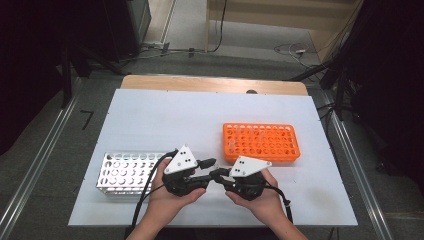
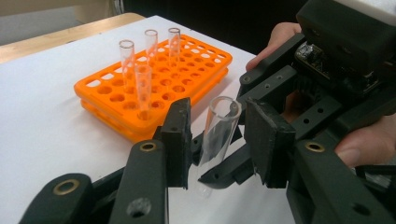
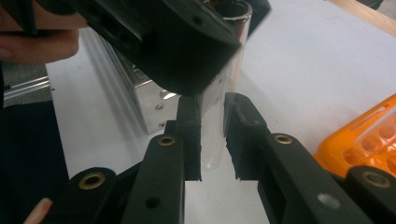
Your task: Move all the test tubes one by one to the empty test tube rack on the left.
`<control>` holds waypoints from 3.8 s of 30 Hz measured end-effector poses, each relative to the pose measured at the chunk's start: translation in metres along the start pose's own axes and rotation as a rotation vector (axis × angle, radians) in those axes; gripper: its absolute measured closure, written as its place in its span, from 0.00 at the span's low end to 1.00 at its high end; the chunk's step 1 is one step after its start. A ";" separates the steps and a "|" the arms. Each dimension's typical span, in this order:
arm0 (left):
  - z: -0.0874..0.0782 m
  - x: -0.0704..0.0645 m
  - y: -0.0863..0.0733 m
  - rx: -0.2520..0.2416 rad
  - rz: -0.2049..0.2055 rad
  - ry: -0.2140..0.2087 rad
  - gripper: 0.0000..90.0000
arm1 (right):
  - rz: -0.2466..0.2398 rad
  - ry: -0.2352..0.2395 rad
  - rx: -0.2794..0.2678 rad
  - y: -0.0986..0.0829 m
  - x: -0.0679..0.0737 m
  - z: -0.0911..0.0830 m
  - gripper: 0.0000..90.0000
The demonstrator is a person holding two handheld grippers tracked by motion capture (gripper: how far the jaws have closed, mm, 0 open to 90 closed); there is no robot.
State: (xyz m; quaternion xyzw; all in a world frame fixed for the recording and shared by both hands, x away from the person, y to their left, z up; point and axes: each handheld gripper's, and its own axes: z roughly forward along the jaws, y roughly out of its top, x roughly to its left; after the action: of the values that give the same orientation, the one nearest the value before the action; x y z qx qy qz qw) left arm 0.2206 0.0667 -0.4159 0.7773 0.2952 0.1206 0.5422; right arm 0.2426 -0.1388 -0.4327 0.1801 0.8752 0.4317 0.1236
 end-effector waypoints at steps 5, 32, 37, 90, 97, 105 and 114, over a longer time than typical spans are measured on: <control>0.002 -0.002 0.000 0.016 0.003 0.012 0.80 | -0.009 0.012 -0.001 0.001 0.002 0.001 0.82; -0.018 0.033 0.021 -0.046 0.000 0.124 0.84 | 0.097 -0.005 -0.138 -0.019 -0.033 -0.038 0.31; -0.025 0.042 0.023 -0.057 0.006 0.150 0.84 | 0.148 -0.033 -0.138 -0.035 -0.045 -0.053 0.17; -0.020 0.074 -0.017 0.076 -0.029 0.266 0.84 | 0.256 -0.114 -0.185 -0.081 -0.092 -0.081 0.00; -0.017 0.075 -0.018 0.126 -0.036 0.256 0.83 | 0.260 -0.121 -0.185 -0.081 -0.093 -0.081 0.00; -0.020 0.076 -0.017 0.114 -0.057 0.259 0.72 | 0.262 -0.124 -0.184 -0.080 -0.093 -0.080 0.00; -0.035 0.077 -0.014 0.008 -0.119 0.196 0.42 | 0.299 -0.157 -0.189 -0.070 -0.099 -0.080 0.00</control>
State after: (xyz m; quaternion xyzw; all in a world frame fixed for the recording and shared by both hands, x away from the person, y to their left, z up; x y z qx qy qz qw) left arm 0.2598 0.1424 -0.4258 0.7451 0.3928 0.1624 0.5140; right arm 0.2876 -0.2762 -0.4349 0.3289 0.7819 0.5101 0.1425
